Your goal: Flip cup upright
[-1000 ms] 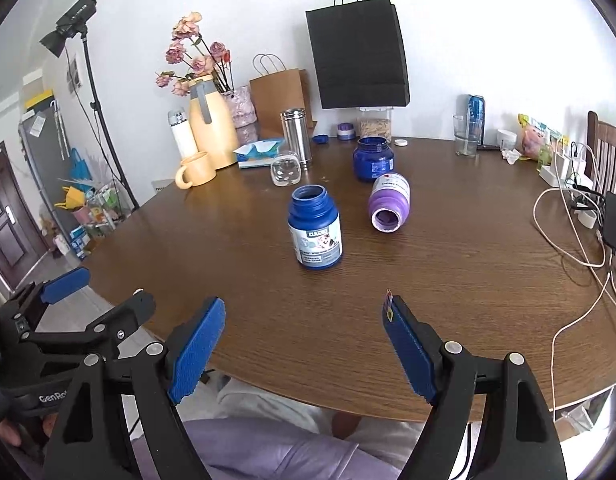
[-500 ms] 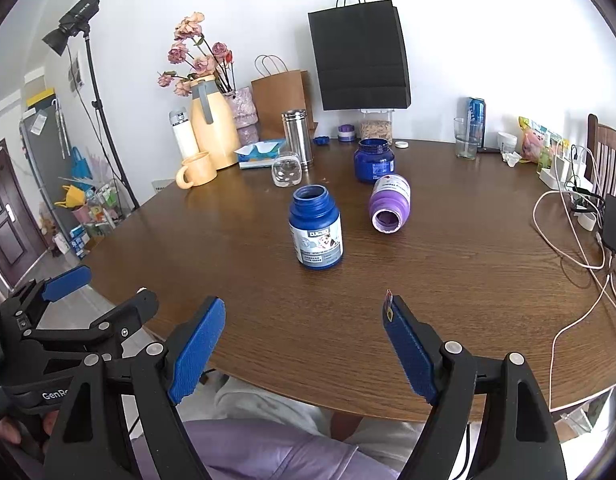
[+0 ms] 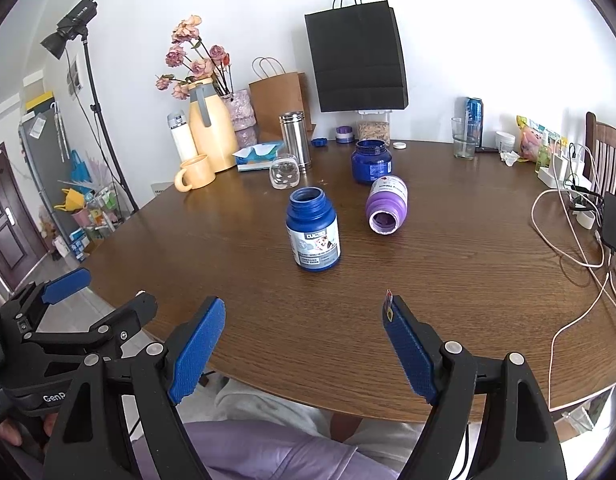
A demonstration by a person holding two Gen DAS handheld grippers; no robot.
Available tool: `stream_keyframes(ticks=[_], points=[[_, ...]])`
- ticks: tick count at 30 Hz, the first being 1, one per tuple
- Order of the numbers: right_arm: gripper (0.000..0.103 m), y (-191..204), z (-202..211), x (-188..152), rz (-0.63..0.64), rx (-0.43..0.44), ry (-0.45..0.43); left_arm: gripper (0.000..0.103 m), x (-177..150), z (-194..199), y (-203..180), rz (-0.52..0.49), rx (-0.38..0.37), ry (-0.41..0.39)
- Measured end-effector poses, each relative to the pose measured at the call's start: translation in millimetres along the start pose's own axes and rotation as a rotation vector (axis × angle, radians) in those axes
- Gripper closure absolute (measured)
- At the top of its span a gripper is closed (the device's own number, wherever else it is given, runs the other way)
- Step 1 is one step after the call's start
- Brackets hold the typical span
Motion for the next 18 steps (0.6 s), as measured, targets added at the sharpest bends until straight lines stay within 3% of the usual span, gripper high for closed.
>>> stream_keyframes(ticks=[18], points=[[0.018,-0.4,-1.1,-0.3,0.007,-0.001,0.001,0.0,0.5,-0.8,-1.0,-0.003,0.001,0.001]])
Point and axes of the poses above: each gripper's, at about its wrist camera, not at the fingertips, and z roughly against the way its jaws point, y to its left, x to its top, the point moved 1 cm from there along -z, roughly the way its jaws point, and after that the axes turned 6 degrees about y, right-handed, at the moved point
